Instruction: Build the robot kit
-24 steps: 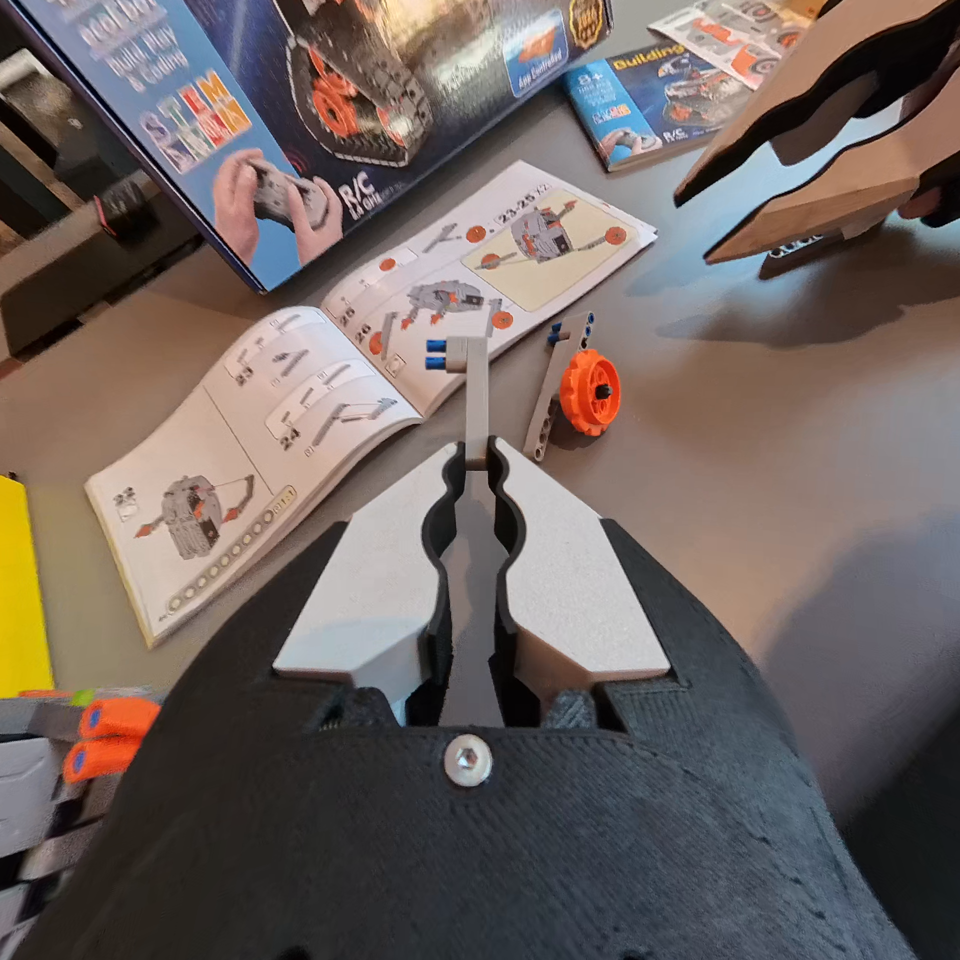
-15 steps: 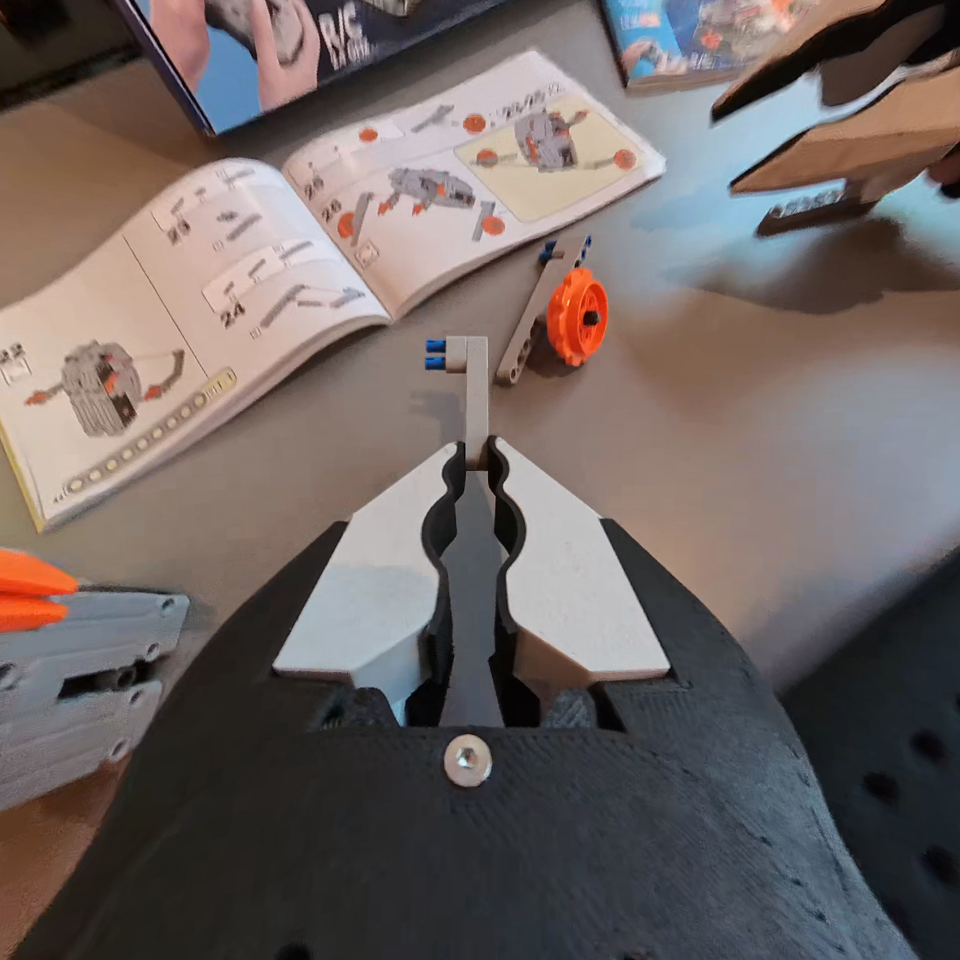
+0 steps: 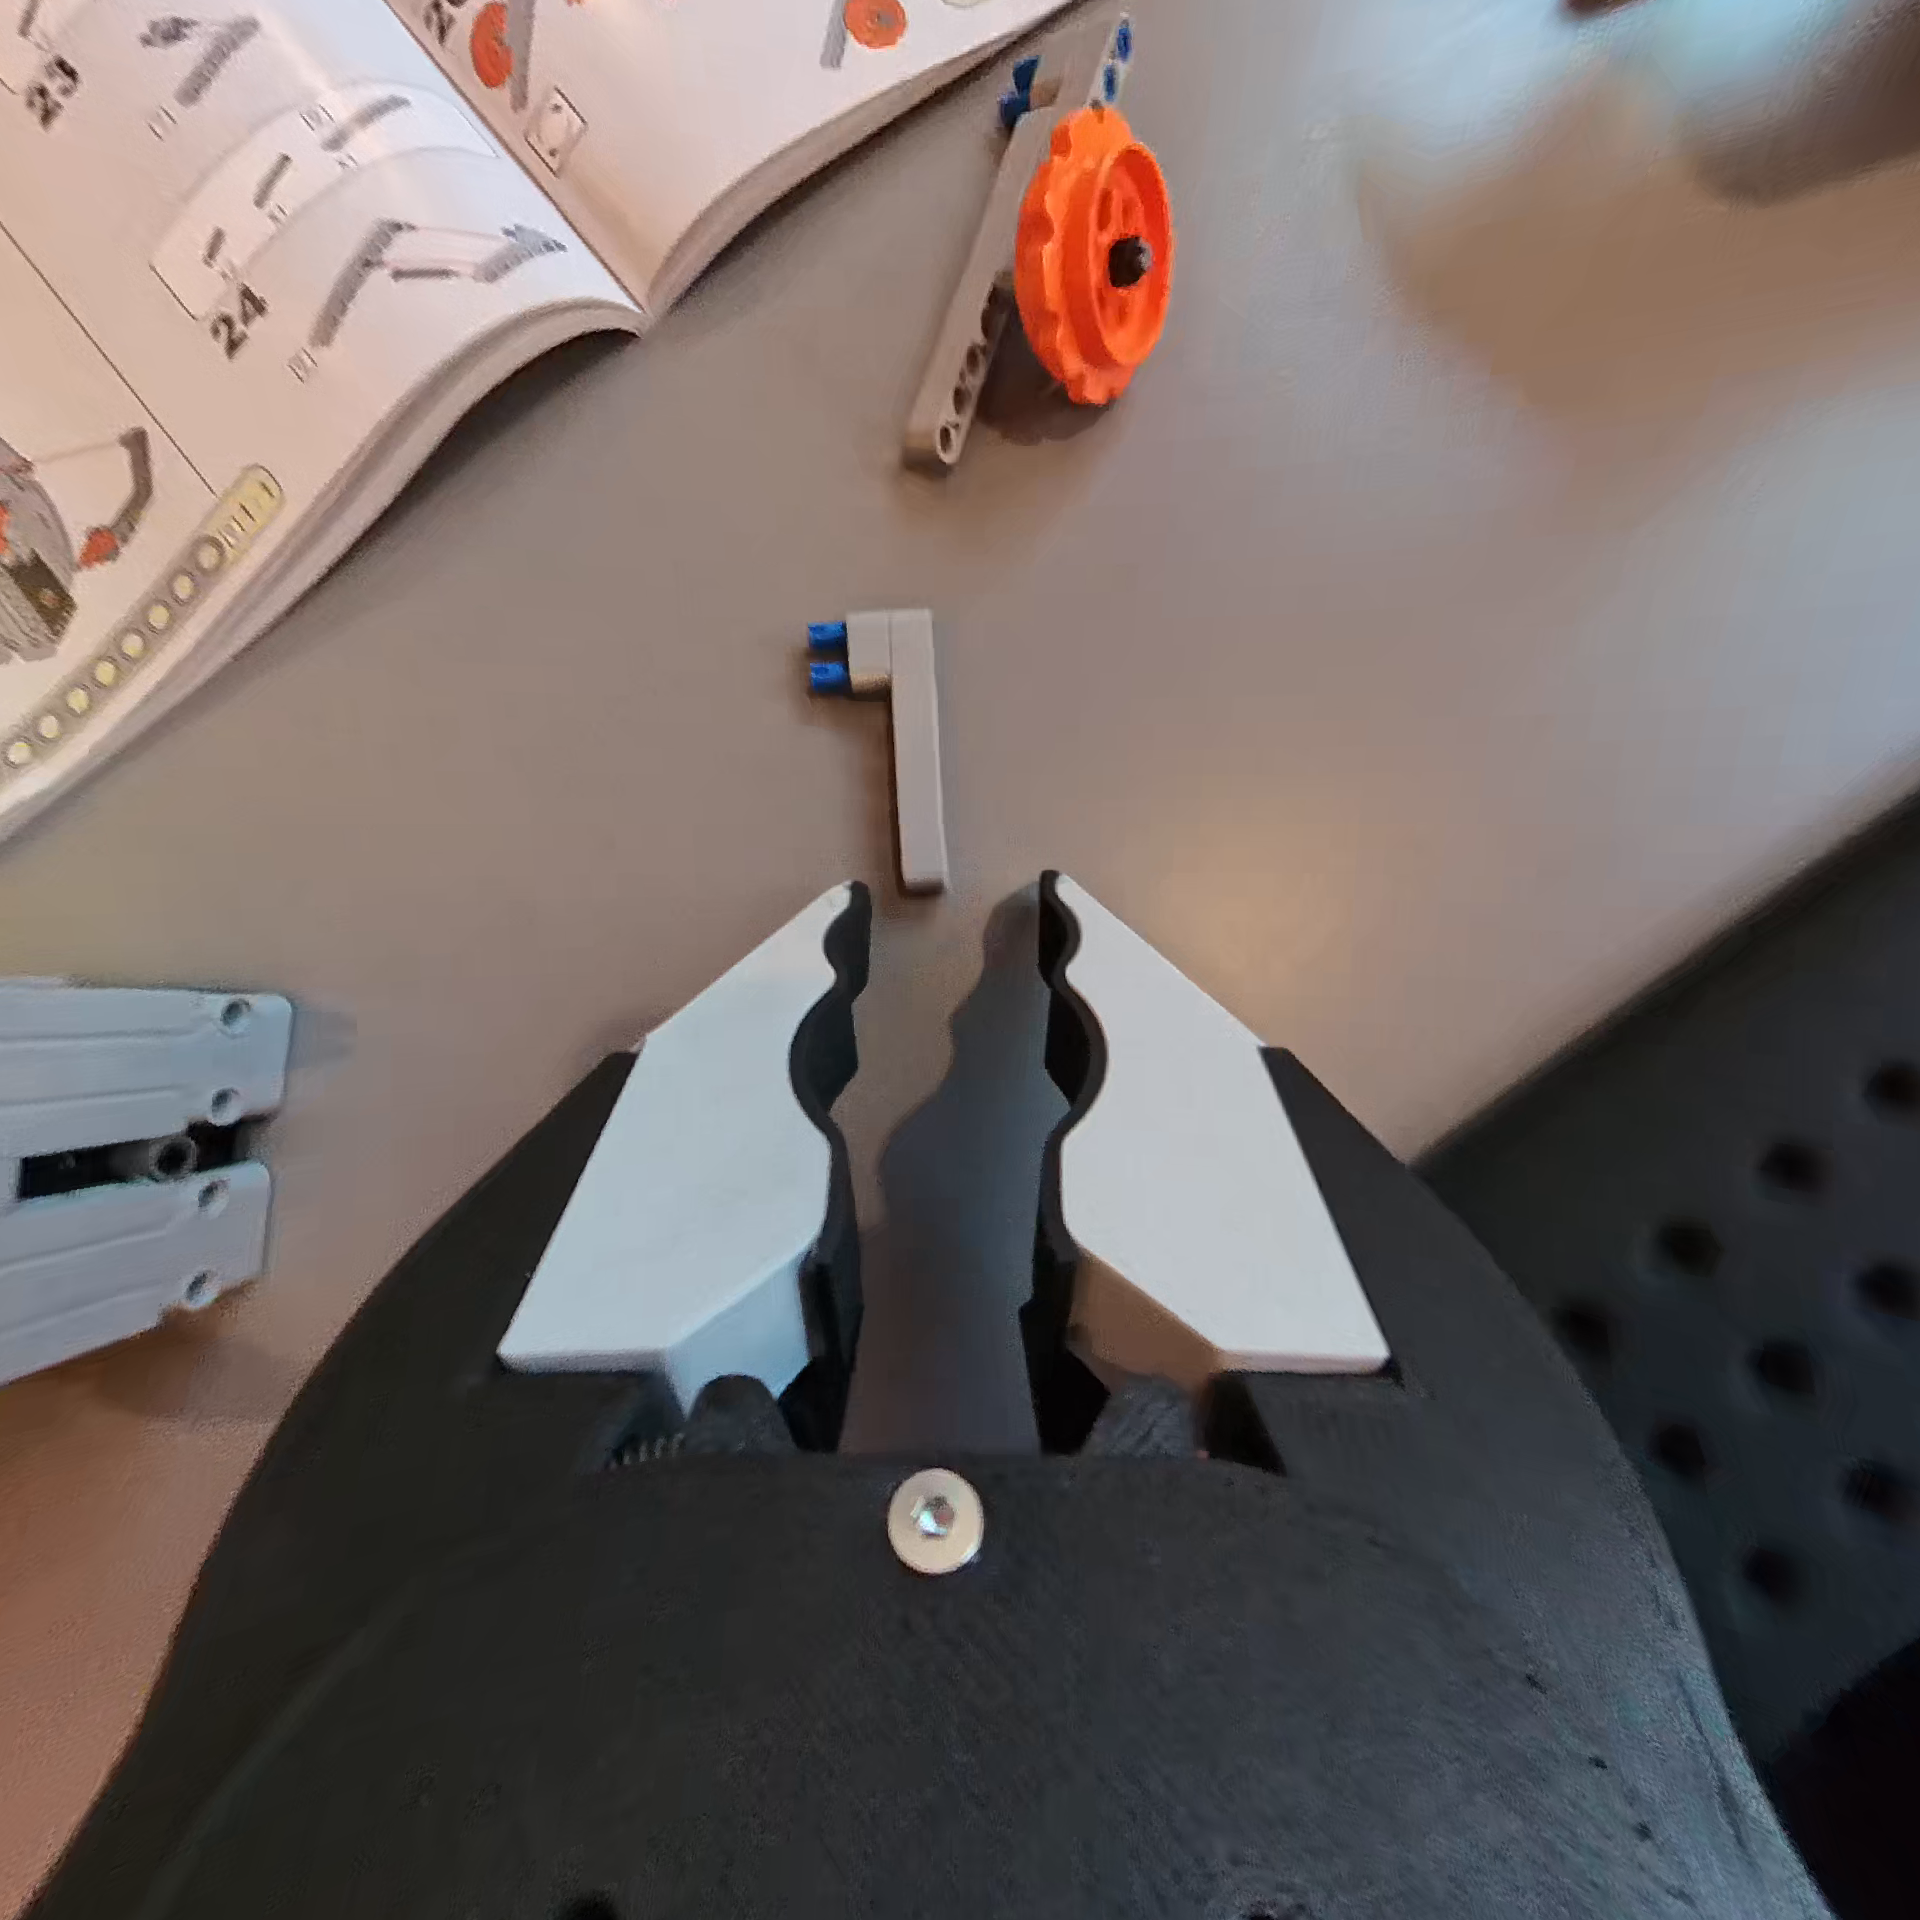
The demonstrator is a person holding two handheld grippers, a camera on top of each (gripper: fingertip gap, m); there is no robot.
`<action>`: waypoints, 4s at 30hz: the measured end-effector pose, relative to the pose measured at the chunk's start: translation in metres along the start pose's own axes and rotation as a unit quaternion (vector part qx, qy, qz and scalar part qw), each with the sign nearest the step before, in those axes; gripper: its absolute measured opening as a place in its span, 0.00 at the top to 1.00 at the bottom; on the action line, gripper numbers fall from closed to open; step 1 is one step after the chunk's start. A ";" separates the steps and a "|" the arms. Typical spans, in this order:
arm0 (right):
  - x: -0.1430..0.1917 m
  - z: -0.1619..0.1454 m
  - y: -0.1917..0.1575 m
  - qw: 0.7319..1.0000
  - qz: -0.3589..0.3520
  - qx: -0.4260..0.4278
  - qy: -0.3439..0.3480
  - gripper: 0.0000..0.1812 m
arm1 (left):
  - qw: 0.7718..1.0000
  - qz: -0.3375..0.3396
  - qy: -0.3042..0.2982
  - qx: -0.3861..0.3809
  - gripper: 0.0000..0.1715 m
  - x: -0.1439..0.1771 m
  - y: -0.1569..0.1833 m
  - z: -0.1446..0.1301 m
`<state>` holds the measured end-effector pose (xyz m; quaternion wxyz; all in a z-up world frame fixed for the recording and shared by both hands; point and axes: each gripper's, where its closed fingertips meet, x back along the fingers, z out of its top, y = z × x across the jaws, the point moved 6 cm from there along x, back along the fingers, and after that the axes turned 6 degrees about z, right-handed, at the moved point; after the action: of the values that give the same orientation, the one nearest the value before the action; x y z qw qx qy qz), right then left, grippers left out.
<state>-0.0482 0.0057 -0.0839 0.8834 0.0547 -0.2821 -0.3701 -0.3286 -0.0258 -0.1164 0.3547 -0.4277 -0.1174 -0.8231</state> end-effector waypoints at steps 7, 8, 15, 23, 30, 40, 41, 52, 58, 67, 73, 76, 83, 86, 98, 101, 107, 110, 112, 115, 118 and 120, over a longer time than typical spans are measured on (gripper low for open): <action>0.054 -0.027 -0.023 0.993 -0.107 0.015 -0.039 0.86 | 0.994 -0.038 0.101 0.025 0.78 0.047 0.006 -0.030; 0.057 -0.029 -0.030 0.992 -0.118 0.027 -0.048 0.86 | 0.993 -0.032 0.109 0.021 0.79 0.051 0.005 -0.035; 0.036 -0.031 -0.070 0.975 -0.105 0.145 -0.133 0.87 | 0.989 -0.019 0.144 0.007 0.83 0.056 -0.007 -0.041; 0.030 -0.022 -0.056 0.990 -0.104 0.041 -0.088 0.87 | 0.978 -0.068 0.198 0.008 0.88 0.045 -0.009 -0.007; 0.036 -0.034 -0.039 0.992 -0.090 -0.061 -0.070 0.86 | 0.966 -0.043 0.253 -0.014 0.90 0.040 -0.010 0.014; 0.038 -0.035 -0.033 0.991 -0.074 -0.096 -0.052 0.86 | 0.956 -0.006 0.294 -0.001 0.93 0.045 -0.021 0.015; 0.038 -0.035 -0.033 0.991 -0.073 -0.100 -0.050 0.86 | 0.957 -0.005 0.291 -0.003 0.93 0.043 -0.021 0.016; 0.037 -0.036 -0.033 0.991 -0.065 -0.107 -0.054 0.86 | 0.962 -0.026 0.272 0.007 0.93 0.032 -0.024 0.015; 0.035 -0.037 -0.034 0.991 -0.067 -0.093 -0.068 0.86 | 0.963 -0.030 0.268 -0.007 0.93 0.030 -0.021 0.015; 0.033 -0.038 -0.035 0.991 -0.068 -0.084 -0.077 0.86 | 0.963 -0.023 0.269 -0.015 0.93 0.030 -0.020 0.015; 0.032 -0.040 -0.037 0.991 -0.069 -0.069 -0.087 0.86 | 0.960 -0.023 0.279 -0.006 0.93 0.032 -0.022 0.015; 0.032 -0.040 -0.037 0.991 -0.072 -0.068 -0.086 0.86 | 0.958 -0.022 0.286 -0.002 0.93 0.034 -0.023 0.015; 0.034 -0.041 -0.036 0.991 -0.078 -0.068 -0.087 0.87 | 0.951 -0.021 0.308 0.011 0.93 0.041 -0.026 0.015; 0.034 -0.041 -0.036 0.991 -0.080 -0.064 -0.089 0.87 | 0.947 -0.017 0.321 0.016 0.93 0.046 -0.028 0.016; 0.032 -0.043 -0.038 0.989 -0.089 -0.042 -0.109 0.87 | 0.932 0.008 0.361 0.028 0.92 0.082 -0.037 0.014; 0.030 -0.044 -0.039 0.988 -0.089 -0.036 -0.117 0.87 | 0.930 0.050 0.364 0.019 0.91 0.105 -0.057 0.014; 0.030 -0.044 -0.038 0.988 -0.092 -0.037 -0.117 0.87 | 0.928 0.114 0.351 0.050 0.84 0.164 -0.144 0.023; 0.030 -0.045 -0.037 0.988 -0.094 -0.036 -0.118 0.87 | 0.927 0.155 0.335 0.059 0.83 0.185 -0.191 0.032; 0.030 -0.045 -0.037 0.988 -0.096 -0.037 -0.119 0.87 | 0.926 0.168 0.331 0.072 0.81 0.196 -0.217 0.039; 0.030 -0.045 -0.036 0.987 -0.097 -0.038 -0.121 0.88 | 0.940 0.161 0.290 0.083 0.81 0.201 -0.249 0.046; 0.030 -0.046 -0.036 0.987 -0.096 -0.038 -0.123 0.90 | 0.956 0.141 0.237 0.100 0.80 0.198 -0.274 0.051; 0.029 -0.046 -0.037 0.987 -0.095 -0.037 -0.124 0.91 | 0.956 0.147 0.232 0.106 0.83 0.199 -0.289 0.056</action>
<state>-0.0297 -0.0457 -0.1200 0.8036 0.0025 -0.3694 -0.4665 -0.5673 0.1142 0.1063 0.5325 -0.1976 -0.0539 -0.8213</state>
